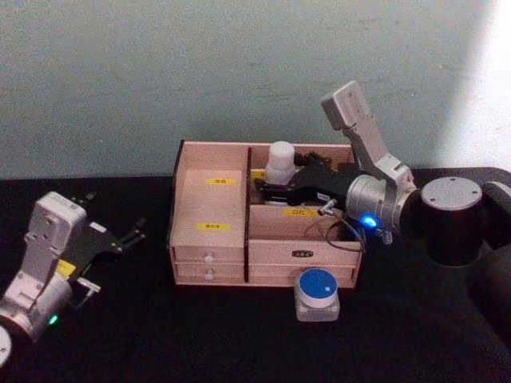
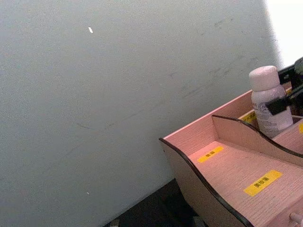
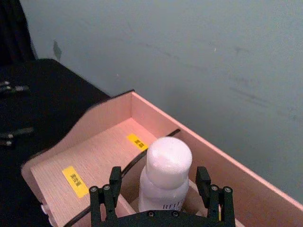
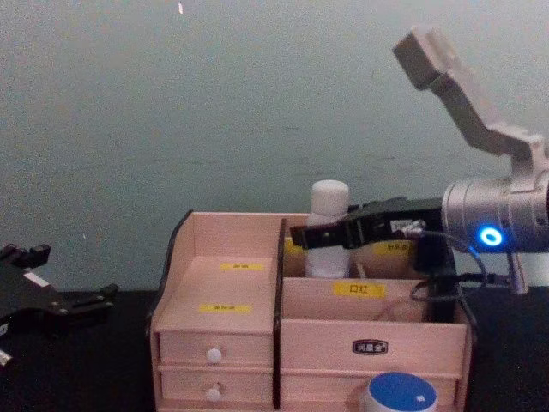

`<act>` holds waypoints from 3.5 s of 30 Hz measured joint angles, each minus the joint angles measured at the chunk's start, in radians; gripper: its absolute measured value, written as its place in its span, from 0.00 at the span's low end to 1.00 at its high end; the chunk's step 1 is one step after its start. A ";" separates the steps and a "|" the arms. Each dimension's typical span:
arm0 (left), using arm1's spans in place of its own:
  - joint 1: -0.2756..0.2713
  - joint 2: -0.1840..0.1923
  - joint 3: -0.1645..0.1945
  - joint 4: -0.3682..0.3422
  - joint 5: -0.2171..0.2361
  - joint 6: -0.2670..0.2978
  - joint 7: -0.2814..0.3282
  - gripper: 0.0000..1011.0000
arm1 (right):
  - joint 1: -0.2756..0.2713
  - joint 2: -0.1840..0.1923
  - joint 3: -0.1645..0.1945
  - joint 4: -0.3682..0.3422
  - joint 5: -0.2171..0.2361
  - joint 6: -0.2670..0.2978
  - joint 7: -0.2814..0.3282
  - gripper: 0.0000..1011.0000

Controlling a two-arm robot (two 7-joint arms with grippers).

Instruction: Pick up the facial cleanser and watermelon frost from the table and place them into the tiered storage box.

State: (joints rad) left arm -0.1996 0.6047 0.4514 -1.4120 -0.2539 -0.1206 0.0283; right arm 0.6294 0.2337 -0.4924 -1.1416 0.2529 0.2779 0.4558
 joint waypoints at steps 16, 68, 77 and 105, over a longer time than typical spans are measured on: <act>0.000 0.000 0.000 0.000 0.000 0.000 0.000 0.99 | -0.136 0.129 0.039 -0.254 0.054 0.068 0.009 0.99; 0.000 0.000 0.000 0.000 0.000 0.000 0.000 0.99 | -0.301 0.424 -0.067 -0.417 0.123 0.109 0.120 0.99; 0.000 0.000 0.000 0.000 0.000 0.000 0.000 0.99 | -0.277 0.394 -0.085 -0.374 0.106 0.111 0.119 0.99; 0.000 0.000 0.000 0.000 0.000 0.000 0.000 0.99 | -0.214 0.325 -0.116 -0.290 0.080 0.099 0.132 0.99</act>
State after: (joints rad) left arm -0.1995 0.6047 0.4514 -1.4120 -0.2539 -0.1205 0.0283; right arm 0.4155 0.5586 -0.6080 -1.4319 0.3325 0.3774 0.5876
